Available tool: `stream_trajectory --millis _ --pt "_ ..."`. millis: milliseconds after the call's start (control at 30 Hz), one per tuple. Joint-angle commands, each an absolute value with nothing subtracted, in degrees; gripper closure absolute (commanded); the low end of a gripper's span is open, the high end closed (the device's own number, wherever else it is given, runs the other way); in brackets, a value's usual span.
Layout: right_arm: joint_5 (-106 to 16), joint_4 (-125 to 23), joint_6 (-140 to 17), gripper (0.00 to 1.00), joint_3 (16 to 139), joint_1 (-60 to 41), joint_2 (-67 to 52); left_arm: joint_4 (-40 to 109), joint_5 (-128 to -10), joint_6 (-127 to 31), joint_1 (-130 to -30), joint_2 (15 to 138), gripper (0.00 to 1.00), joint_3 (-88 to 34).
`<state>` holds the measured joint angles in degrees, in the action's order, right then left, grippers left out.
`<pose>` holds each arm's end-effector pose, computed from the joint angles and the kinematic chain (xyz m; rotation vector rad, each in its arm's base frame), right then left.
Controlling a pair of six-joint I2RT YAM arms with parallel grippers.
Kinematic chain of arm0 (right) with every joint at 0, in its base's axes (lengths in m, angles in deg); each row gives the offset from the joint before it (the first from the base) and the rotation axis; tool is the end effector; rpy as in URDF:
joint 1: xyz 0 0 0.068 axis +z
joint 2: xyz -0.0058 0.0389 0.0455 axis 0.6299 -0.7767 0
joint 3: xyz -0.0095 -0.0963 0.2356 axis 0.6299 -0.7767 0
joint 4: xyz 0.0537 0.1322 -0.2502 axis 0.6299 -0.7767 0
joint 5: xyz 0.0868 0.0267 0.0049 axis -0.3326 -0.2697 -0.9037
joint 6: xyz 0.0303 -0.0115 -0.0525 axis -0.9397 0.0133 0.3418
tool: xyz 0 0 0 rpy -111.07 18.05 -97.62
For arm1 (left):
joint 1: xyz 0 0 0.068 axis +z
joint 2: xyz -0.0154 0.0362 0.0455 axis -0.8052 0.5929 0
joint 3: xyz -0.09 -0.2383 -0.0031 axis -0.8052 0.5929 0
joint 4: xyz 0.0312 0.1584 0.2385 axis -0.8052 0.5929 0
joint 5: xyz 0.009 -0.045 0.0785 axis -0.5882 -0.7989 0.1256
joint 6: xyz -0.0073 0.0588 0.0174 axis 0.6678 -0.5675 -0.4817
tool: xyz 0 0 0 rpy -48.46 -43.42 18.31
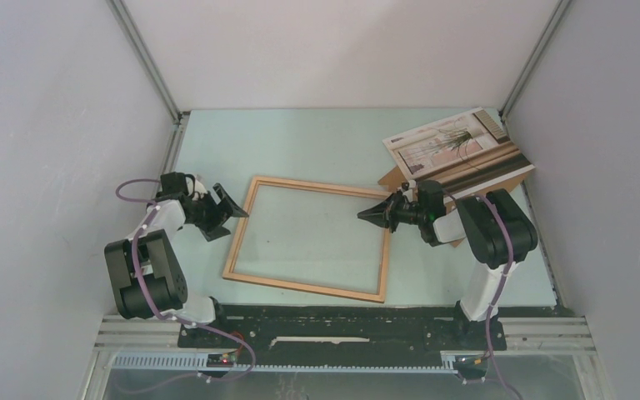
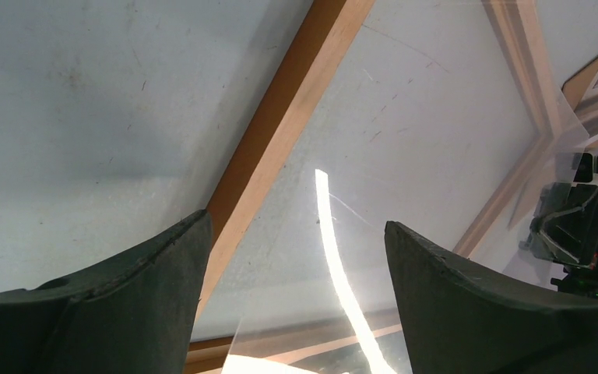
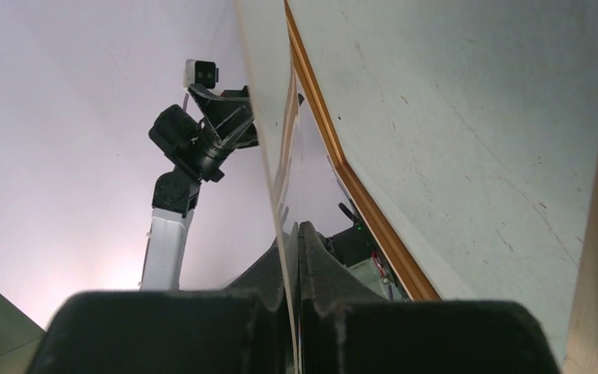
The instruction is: Put the photo into the frame
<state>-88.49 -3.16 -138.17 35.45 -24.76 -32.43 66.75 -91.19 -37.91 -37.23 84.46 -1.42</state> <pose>0.3010 0.1142 0.0613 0.7383 2.3249 1.8492 0.2871 0.0599 0.1361 -0.7402 2.5732 -0.7480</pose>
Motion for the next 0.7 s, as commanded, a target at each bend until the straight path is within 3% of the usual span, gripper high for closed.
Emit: stream_trajectory --millis 0,267,667 --pt "-87.8 -4.49 -135.13 1.0 35.35 -24.51 -30.09 65.5 -92.46 -38.7 -37.33 84.06 0.13 -2.25" --pt "-87.12 -11.63 -129.02 1.0 35.44 -24.54 -27.43 65.51 -92.36 -38.64 -37.37 83.88 0.12 -2.21" --pt "-89.34 -7.96 -129.75 1.0 35.44 -23.08 -29.31 65.41 -92.42 -38.71 -37.36 83.8 0.1 -1.99"
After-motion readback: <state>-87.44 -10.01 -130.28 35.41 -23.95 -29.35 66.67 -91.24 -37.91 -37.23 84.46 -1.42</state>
